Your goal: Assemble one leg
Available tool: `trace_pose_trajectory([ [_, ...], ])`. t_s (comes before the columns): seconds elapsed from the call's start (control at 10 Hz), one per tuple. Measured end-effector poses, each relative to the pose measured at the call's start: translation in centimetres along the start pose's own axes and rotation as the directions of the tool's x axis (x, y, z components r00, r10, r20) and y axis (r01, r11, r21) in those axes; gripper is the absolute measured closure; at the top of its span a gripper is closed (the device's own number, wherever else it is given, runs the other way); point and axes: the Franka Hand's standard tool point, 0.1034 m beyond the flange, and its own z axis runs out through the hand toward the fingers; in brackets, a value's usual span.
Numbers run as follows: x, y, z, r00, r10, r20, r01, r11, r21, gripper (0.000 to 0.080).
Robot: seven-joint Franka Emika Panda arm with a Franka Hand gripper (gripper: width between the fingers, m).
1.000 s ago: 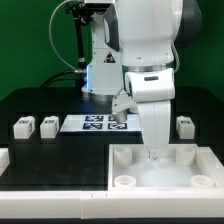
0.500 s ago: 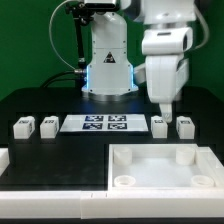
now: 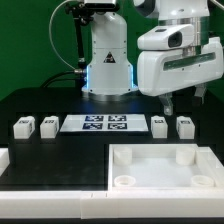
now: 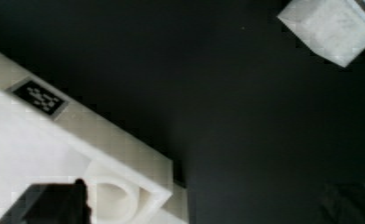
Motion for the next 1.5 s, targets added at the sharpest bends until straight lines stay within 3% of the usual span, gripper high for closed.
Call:
trace_pose_trajectory([
  [0.1,-0.5,-1.6,0.6,0.972,0.236,0.015,-0.236,0.972,0.014,0.015],
  [0.2,-0.8,-2.7,0.8,0.939,0.344,0.026,-0.345,0.939,0.017,0.015],
  [0.4,-0.7,-2.8,1.6,0.825,0.564,0.026,-0.565,0.824,0.043,0.015],
  [0.7,-0.9,-2.9,1.7,0.846,0.53,0.057,-0.532,0.846,0.038,0.015],
  [0.8,-1.9,-3.1,2.2,0.816,0.565,0.126,-0.572,0.819,0.034,0.015],
  [1.0,-3.2,-4.2,3.4,0.741,0.552,0.383,-0.593,0.805,-0.013,0.015],
  [1.1,-2.9,-4.0,3.7,0.687,0.532,0.495,-0.598,0.801,-0.03,0.015],
  [1.3,-3.2,-4.4,3.9,0.612,0.481,0.628,-0.588,0.807,-0.046,0.015],
  [1.5,-3.7,-4.1,4.0,0.484,0.398,0.779,-0.577,0.815,-0.057,0.015],
])
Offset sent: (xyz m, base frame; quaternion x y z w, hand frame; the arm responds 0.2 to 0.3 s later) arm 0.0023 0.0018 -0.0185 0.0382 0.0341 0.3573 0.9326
